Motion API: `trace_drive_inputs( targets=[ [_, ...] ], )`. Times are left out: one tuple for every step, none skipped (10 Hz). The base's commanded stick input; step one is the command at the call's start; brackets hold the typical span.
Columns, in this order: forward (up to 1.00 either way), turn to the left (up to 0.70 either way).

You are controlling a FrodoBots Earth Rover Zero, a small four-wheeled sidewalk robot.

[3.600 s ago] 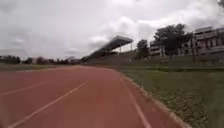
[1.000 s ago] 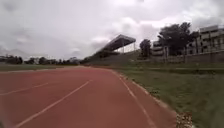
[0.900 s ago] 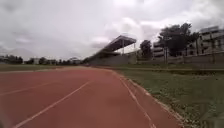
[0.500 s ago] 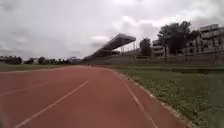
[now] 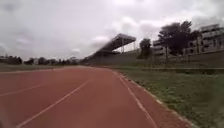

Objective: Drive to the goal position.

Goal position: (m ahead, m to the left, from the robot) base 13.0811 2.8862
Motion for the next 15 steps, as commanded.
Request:
trace_drive_inputs(
  targets=[
    [0.7,0.0],
    [0.7,0.0],
    [0.7,-0.02],
    [0.7,-0.04],
    [0.7,-0.07],
    [0.7,-0.04],
    [0.7,0.0],
    [0.7,0.0],
    [0.7,-0.01],
    [0.7,-0.03],
    [0.7,-0.07],
    [0.7,0.0],
    [0.7,0.0],
    [0.7,0.0],
    [0.7,-0.01]
  ],
)
